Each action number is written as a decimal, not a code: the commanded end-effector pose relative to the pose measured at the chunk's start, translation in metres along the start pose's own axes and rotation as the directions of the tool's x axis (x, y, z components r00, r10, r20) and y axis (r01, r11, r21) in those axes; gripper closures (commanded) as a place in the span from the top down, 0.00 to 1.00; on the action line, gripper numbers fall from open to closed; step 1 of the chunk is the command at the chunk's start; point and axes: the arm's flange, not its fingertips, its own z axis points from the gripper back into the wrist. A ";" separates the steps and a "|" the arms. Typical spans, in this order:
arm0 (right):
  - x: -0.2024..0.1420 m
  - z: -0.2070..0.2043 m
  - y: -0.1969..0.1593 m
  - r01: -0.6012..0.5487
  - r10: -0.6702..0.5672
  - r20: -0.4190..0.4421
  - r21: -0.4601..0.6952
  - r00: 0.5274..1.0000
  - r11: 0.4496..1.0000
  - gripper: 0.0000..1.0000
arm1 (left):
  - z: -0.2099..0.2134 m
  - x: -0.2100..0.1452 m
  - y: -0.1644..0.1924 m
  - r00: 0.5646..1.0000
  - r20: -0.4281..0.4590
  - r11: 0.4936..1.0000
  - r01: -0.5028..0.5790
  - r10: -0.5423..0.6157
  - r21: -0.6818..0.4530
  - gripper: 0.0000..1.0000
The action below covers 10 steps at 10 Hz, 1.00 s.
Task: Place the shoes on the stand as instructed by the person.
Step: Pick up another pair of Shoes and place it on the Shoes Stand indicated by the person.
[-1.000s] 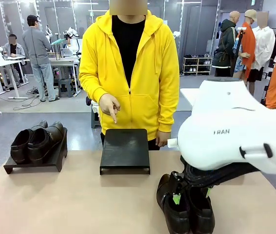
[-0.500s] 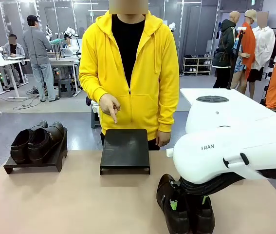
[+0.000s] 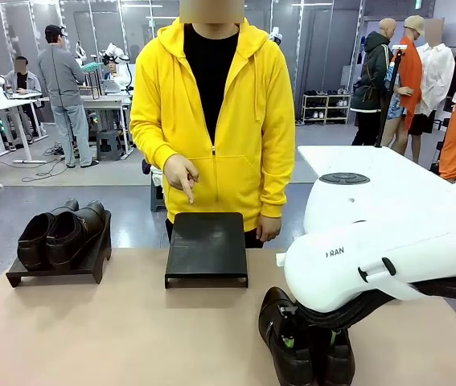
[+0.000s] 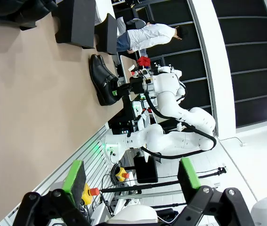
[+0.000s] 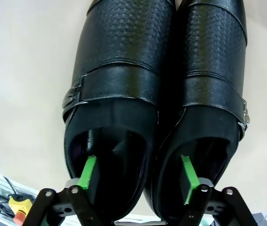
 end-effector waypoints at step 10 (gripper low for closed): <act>-0.002 0.007 -0.009 0.142 -0.140 0.053 -0.043 0.989 0.989 0.00 | 0.000 -0.002 -0.001 1.000 -0.004 1.000 0.006 -0.006 -0.008 1.00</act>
